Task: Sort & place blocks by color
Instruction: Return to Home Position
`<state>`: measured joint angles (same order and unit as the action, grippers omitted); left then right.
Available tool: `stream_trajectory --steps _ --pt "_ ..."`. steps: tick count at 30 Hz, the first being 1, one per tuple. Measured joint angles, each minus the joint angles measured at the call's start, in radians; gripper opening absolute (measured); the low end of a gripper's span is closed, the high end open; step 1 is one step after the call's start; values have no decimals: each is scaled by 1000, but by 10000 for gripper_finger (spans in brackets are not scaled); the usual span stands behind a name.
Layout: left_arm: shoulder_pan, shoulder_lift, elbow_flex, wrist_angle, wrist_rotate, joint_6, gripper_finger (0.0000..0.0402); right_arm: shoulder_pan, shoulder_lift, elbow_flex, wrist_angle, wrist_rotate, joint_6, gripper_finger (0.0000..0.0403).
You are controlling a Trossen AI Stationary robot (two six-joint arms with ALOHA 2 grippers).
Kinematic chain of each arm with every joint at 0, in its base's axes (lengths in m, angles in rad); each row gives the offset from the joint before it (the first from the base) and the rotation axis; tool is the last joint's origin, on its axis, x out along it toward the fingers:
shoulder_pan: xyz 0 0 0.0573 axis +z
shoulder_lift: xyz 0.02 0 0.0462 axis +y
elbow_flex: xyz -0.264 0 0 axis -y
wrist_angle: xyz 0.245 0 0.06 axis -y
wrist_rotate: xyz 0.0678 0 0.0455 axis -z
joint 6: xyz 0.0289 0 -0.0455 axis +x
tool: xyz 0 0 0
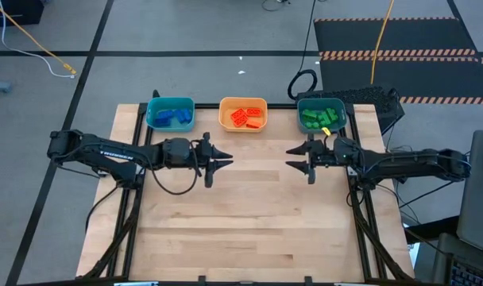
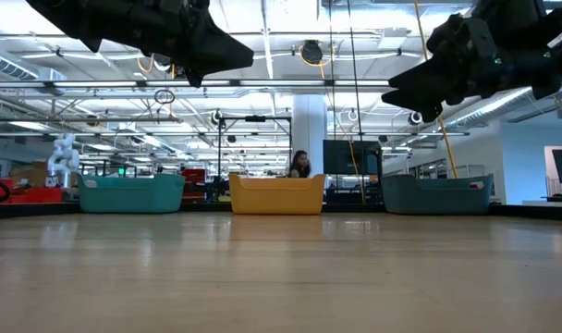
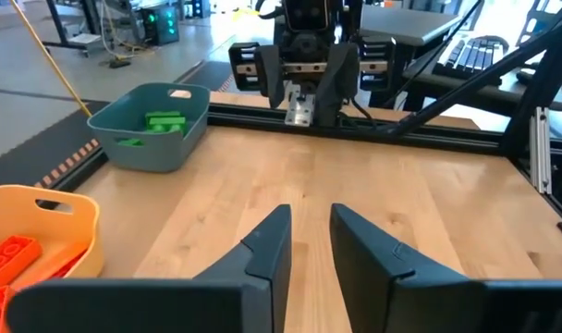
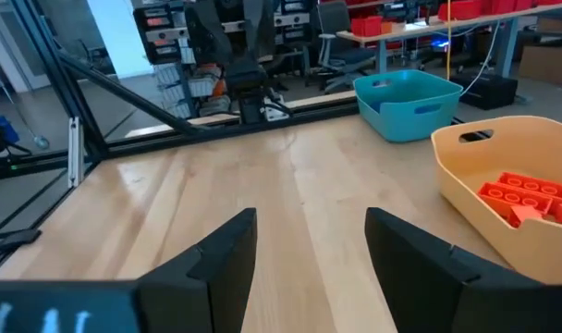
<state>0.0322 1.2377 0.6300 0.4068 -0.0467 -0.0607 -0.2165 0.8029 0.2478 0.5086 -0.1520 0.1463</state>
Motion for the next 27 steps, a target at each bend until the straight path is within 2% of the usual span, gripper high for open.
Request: stream_trajectory --steps 7,12,14,22,27 --pt "0 -5 0 -28 1 -29 76 0 -60 0 -101 -11 -27 196" --pt "-21 -79 -20 -60 -1 -37 76 0 -147 -42 -125 -36 0 196" --pt "-27 -124 -68 -41 -14 -42 76 0 -193 -73 -124 -35 21 196" --pt "-28 -302 -388 307 -44 -137 76 0 -346 -216 10 -30 78 196" --pt "-28 -403 -504 315 -70 -170 76 0 -385 -228 -36 -16 79 174"
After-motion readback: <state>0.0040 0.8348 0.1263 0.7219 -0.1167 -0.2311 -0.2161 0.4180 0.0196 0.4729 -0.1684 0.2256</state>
